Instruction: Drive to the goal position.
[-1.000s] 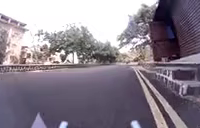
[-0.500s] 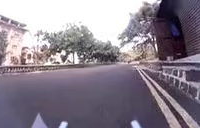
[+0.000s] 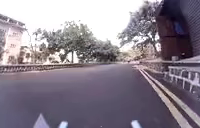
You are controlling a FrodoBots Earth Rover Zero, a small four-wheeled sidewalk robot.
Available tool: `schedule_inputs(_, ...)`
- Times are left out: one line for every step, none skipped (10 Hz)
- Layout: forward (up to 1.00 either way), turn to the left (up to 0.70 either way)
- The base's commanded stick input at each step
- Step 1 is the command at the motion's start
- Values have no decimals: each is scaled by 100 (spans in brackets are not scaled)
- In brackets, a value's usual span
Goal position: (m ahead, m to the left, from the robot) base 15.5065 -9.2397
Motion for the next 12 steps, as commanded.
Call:
schedule_inputs(70, -28)
schedule_inputs(70, -28)
schedule_inputs(70, -28)
schedule_inputs(70, -28)
schedule_inputs(70, -28)
schedule_inputs(70, -28)
schedule_inputs(70, -28)
schedule_inputs(70, -28)
schedule_inputs(70, -28)
schedule_inputs(70, -28)
schedule_inputs(70, -8)
schedule_inputs(70, 0)
